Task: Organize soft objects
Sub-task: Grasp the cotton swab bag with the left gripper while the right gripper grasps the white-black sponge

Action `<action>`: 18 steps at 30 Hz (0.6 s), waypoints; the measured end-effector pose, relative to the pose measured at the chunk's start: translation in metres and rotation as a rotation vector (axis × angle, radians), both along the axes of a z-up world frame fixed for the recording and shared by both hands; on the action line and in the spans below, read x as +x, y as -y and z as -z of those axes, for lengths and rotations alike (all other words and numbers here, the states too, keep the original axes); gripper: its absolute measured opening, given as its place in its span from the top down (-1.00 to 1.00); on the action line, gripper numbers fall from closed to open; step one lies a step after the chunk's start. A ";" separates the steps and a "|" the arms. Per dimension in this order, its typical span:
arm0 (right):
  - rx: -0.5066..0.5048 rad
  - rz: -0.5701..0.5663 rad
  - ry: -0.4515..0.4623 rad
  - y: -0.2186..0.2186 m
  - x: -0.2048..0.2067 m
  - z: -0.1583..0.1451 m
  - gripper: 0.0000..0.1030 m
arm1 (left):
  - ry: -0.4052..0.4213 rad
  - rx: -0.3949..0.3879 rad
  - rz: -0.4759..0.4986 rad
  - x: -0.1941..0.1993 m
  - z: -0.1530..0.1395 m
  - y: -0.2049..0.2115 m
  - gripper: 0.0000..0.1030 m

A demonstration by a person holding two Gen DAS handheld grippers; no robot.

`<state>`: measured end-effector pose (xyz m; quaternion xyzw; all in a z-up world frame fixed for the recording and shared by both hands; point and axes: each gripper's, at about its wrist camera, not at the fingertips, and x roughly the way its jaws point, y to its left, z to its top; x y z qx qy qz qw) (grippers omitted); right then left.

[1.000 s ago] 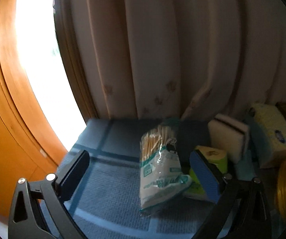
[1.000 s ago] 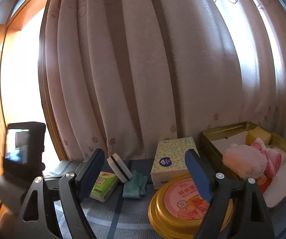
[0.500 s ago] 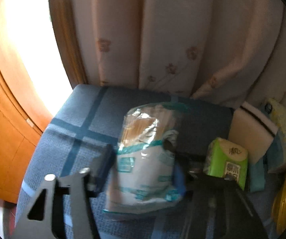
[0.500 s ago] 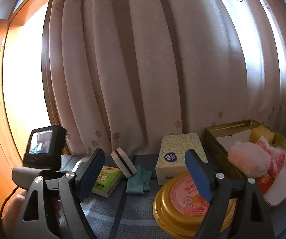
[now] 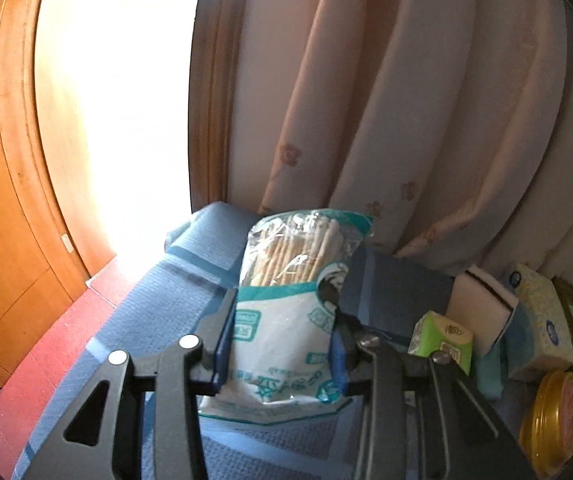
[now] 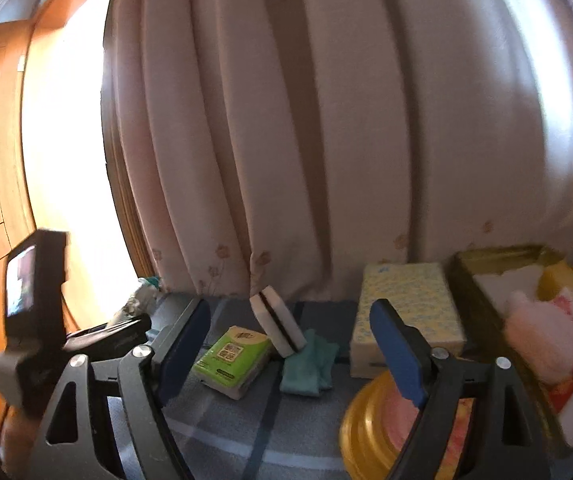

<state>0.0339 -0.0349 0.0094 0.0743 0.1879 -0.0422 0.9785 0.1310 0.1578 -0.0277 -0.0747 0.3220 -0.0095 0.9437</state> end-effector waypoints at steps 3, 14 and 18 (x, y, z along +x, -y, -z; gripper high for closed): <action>0.022 -0.033 -0.094 0.000 0.034 0.001 -0.18 | 0.008 0.004 -0.003 -0.007 -0.003 0.004 0.26; -0.045 -0.067 -0.284 -0.016 0.107 0.033 -0.17 | -0.009 0.013 -0.013 -0.006 -0.001 0.001 0.26; -0.048 -0.050 -0.347 -0.012 0.123 0.046 0.26 | -0.010 0.015 -0.011 -0.004 -0.001 0.002 0.26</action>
